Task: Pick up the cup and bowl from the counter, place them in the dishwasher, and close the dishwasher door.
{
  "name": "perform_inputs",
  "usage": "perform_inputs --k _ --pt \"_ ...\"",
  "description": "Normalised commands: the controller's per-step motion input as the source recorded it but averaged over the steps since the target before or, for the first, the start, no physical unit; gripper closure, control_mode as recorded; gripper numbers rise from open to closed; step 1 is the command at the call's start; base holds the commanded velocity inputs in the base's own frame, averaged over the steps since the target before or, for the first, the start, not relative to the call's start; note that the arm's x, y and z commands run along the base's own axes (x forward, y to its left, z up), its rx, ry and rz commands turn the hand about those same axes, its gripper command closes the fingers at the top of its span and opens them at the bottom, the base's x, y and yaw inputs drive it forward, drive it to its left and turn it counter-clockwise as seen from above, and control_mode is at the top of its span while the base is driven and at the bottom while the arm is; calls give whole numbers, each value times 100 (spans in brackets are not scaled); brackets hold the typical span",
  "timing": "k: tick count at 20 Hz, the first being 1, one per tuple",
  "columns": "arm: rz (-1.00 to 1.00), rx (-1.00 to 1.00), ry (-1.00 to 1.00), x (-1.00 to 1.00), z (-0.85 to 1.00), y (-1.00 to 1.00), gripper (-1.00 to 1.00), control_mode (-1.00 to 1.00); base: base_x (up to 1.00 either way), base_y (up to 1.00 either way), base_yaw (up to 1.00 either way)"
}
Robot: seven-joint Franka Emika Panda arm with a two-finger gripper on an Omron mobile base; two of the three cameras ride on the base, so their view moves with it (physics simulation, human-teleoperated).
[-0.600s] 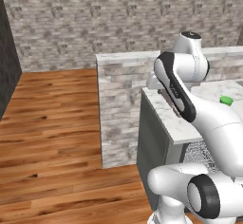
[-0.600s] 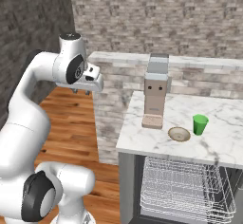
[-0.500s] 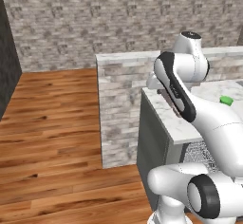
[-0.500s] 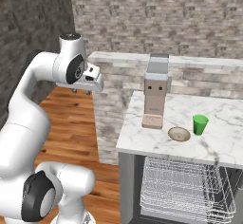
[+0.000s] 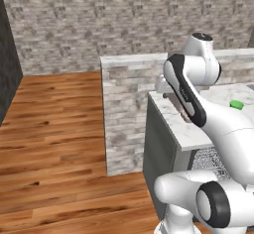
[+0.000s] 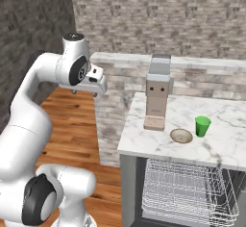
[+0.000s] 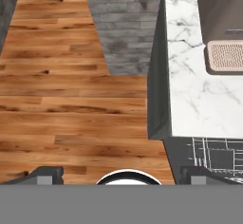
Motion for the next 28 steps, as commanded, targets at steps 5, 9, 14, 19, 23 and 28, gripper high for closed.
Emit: perform_inputs --k 5,9,14,19,23,28 --pt "0 0 0 0 0 -18 -100 -100 0 0 0" --pt "0 0 0 0 0 -23 -100 -100 0 0 0" --pt "0 0 0 0 -1 -23 -100 -100 0 0 0" --pt "0 0 0 0 -5 -25 -100 -100 0 0 0" --pt "0 0 0 0 -10 -27 -100 -100 0 0 0" --pt "0 0 0 0 -14 -31 -100 -100 0 0 0"
